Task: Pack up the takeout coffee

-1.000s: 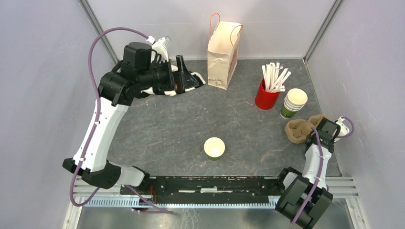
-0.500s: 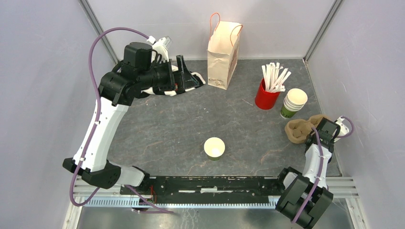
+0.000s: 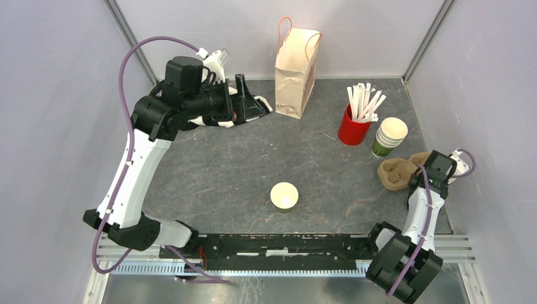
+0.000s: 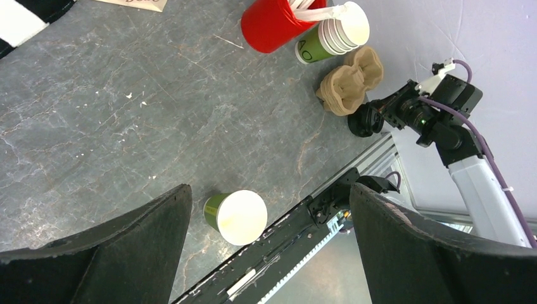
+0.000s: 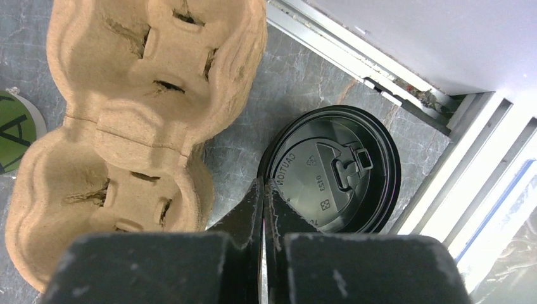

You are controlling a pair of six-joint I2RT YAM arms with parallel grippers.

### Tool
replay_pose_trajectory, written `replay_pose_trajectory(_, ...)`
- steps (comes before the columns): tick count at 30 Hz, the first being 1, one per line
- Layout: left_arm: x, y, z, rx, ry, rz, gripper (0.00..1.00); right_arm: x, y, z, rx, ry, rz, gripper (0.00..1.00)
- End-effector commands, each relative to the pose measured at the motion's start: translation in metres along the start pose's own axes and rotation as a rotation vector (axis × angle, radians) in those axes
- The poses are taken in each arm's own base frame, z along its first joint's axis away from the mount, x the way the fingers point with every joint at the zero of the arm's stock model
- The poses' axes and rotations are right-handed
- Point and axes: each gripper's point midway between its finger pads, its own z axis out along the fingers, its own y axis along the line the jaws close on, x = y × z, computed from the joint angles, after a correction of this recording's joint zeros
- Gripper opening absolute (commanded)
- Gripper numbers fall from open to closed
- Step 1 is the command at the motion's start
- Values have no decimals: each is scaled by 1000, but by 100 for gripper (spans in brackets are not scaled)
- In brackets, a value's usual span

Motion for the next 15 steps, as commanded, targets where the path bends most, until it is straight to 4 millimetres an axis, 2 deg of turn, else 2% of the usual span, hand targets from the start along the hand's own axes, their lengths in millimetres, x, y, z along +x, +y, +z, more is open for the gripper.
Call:
replay_pose_trajectory(1, -6, -13, -5, 53, -33, 67, 100, -24, -3, -11, 36, -44, 14, 0)
replay_pose_trajectory(6, -4, -17, -7, 59, -36, 83, 100, -45, -4, -24, 54, -76, 15, 0)
replay_pose_trajectory(8, -4, -18, -8, 59, -38, 87, 100, -46, -2, -26, 47, -73, 12, 0)
replay_pose_trajectory(15, -2, -20, -12, 59, -45, 103, 100, -9, -4, -10, 34, -26, -20, 0)
